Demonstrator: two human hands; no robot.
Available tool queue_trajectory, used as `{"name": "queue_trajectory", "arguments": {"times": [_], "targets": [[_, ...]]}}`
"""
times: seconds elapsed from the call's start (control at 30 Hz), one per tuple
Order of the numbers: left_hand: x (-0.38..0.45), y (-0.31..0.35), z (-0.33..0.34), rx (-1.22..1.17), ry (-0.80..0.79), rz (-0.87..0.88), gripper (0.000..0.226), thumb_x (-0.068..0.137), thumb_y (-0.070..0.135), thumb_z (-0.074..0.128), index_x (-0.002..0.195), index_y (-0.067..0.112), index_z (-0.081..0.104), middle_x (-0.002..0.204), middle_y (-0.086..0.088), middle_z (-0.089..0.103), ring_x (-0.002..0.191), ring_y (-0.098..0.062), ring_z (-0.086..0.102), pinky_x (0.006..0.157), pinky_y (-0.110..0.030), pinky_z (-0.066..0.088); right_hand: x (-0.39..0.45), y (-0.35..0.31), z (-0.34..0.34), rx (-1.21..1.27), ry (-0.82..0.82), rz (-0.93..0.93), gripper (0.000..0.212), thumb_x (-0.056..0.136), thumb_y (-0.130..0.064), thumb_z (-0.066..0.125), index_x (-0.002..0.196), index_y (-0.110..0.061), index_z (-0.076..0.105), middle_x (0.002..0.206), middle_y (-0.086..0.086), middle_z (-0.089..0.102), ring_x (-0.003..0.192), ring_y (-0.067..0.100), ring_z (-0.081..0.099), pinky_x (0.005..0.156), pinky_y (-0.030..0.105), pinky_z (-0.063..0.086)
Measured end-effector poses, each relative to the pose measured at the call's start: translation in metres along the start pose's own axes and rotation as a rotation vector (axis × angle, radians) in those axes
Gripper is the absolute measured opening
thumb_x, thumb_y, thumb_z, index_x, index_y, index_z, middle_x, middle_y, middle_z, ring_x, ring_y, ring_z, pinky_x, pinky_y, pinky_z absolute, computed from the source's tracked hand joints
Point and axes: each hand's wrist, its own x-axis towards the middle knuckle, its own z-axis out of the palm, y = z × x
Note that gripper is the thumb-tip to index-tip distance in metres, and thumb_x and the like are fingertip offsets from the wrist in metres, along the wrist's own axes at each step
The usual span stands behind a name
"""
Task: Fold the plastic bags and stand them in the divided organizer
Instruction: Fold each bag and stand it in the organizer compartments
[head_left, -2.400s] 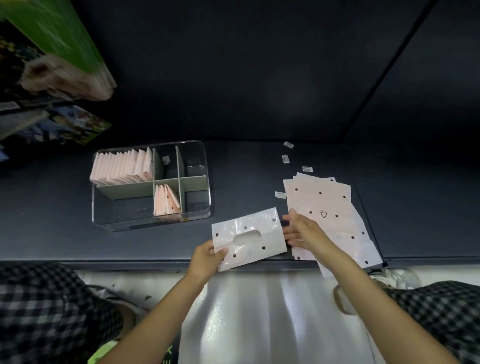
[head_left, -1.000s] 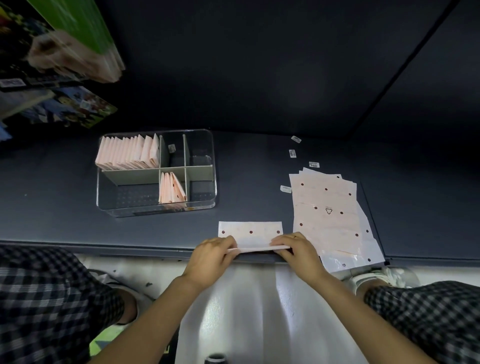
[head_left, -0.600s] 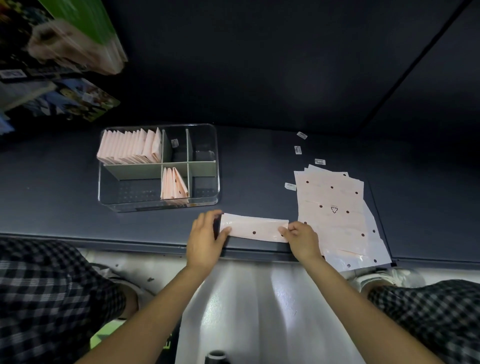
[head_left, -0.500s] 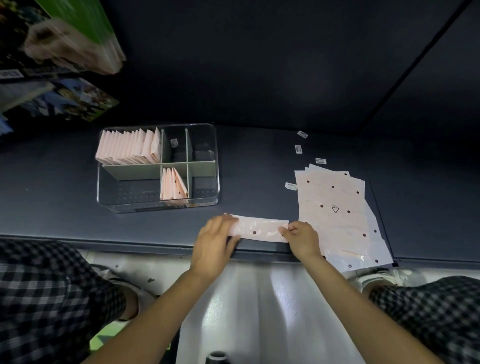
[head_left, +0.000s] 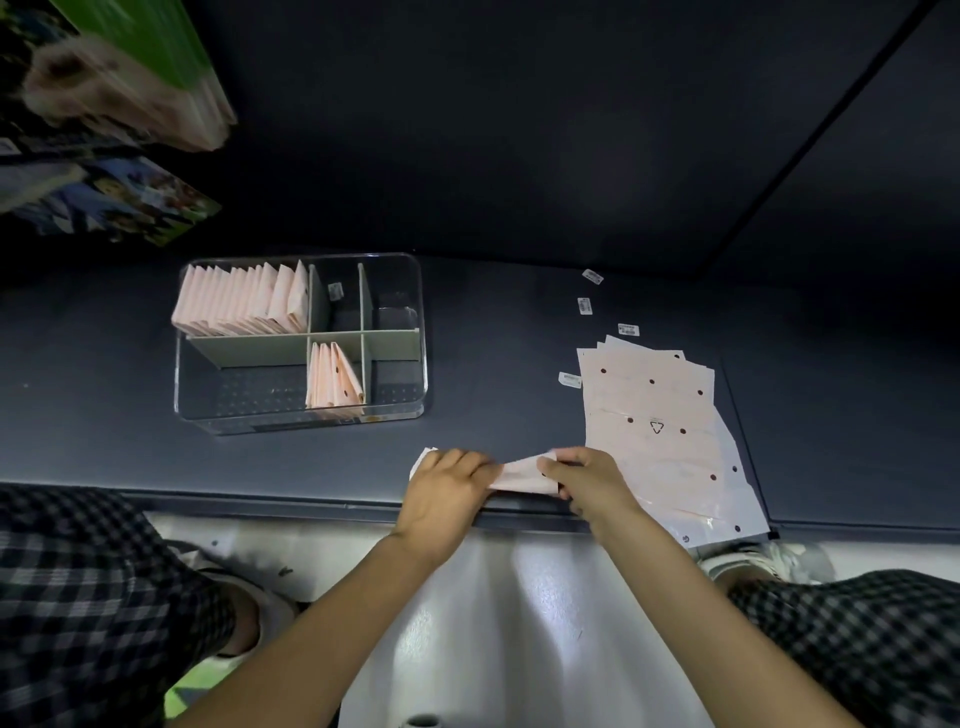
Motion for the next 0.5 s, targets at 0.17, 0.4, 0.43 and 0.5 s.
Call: {"name": "queue_trajectory", "arguments": {"times": [0.17,0.4,0.43,0.5], "targets": [[0.02,0.014,-0.027,-0.678,-0.075,-0.523,0.022,0.096,0.027,0.052,0.09,0.011,0.066,0.081,-0.009,0.064,0.078,-0.029,0.058,0.067,-0.033,0.042,-0.016,-0.026,-0.002,0.196,0.199,-0.192,0.016,0.093,-0.038,0.052,0.098,-0.023,0.056,0.097,-0.003,0.062,0.088,0.014,0.054,0.085,0.031,0.044],[0.035,0.052,-0.063,-1.629,-0.122,-0.837,0.023,0.098,0.02,0.049,0.111,0.01,0.065,0.103,-0.012,0.071,0.095,-0.025,0.068,0.083,-0.036,0.054,-0.047,-0.031,0.023,-0.118,-0.095,-0.354,0.028,0.097,-0.046,0.035,0.115,-0.027,0.044,0.104,-0.01,0.055,0.096,0.006,0.058,0.076,0.023,0.044],[0.034,0.055,-0.066,-1.692,-0.116,-0.859,0.023,0.099,0.021,0.047,0.111,0.011,0.065,0.105,-0.012,0.071,0.098,-0.024,0.067,0.084,-0.035,0.054,-0.051,-0.031,0.023,-0.13,-0.113,-0.356,0.028,0.097,-0.048,0.035,0.114,-0.028,0.043,0.102,-0.012,0.055,0.095,0.005,0.058,0.077,0.024,0.044],[0.032,0.056,-0.07,-1.806,-0.1,-0.895,0.025,0.1,0.022,0.045,0.114,0.011,0.063,0.109,-0.012,0.07,0.1,-0.023,0.067,0.084,-0.033,0.054,-0.055,-0.034,0.018,-0.13,-0.12,-0.353,0.03,0.097,-0.048,0.035,0.113,-0.026,0.048,0.104,-0.009,0.059,0.096,0.009,0.059,0.084,0.029,0.047]]}}
